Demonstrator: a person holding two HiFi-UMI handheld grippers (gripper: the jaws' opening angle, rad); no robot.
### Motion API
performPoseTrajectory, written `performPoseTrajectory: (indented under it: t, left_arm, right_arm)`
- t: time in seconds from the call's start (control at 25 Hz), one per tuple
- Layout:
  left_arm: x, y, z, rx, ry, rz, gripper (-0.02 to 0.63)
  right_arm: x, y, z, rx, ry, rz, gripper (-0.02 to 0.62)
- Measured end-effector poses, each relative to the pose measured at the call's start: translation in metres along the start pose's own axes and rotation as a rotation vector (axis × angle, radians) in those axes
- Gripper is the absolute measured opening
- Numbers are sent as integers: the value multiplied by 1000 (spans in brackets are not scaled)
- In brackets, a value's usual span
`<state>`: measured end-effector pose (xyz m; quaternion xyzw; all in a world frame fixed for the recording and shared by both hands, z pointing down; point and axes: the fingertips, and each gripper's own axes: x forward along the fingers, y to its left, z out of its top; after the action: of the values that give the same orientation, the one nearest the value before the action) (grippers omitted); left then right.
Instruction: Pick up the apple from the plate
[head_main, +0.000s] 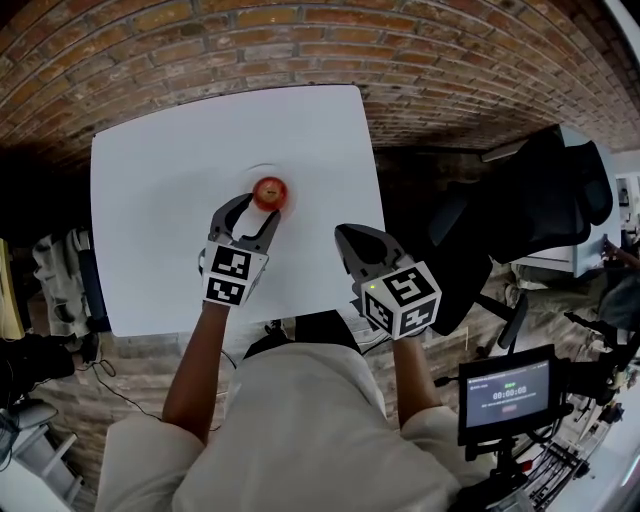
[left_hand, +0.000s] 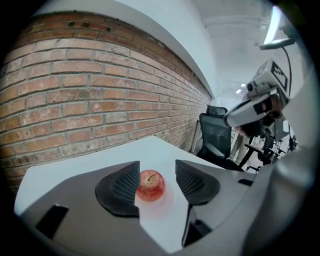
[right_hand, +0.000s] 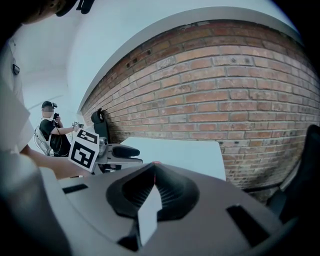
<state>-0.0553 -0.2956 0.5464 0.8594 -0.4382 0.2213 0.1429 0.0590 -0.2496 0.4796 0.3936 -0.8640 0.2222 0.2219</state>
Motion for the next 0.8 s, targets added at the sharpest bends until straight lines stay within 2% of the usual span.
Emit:
performPoseTrajectory:
  t: [0.8]
  left_arm:
    - [42, 14, -34, -17, 110, 18, 331]
  right_arm:
    - [14, -18, -16, 26, 59, 11, 4]
